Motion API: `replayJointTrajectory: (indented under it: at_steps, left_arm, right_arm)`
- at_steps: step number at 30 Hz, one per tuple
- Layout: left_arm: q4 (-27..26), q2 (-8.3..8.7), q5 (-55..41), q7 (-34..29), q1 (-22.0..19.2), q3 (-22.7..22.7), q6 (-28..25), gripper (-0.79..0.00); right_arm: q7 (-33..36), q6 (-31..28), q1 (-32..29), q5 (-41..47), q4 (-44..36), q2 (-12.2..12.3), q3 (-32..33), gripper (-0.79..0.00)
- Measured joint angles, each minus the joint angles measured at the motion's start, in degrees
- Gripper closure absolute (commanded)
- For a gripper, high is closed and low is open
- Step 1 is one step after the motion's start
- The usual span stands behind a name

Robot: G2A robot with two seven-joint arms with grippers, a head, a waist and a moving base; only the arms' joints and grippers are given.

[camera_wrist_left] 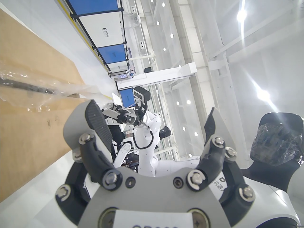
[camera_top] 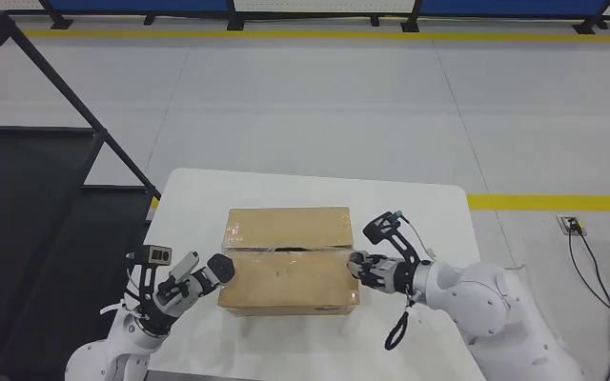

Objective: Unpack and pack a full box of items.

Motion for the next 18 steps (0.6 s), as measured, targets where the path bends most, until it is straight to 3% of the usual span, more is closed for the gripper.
replayJointTrajectory:
  at_steps: [18]
  left_arm:
    - [-0.24,0.17,0.52,0.28,0.24,0.25,0.26,-0.785]
  right_arm:
    - [16.97,7.8,16.97,6.68,16.27,-0.99,-5.54,0.0]
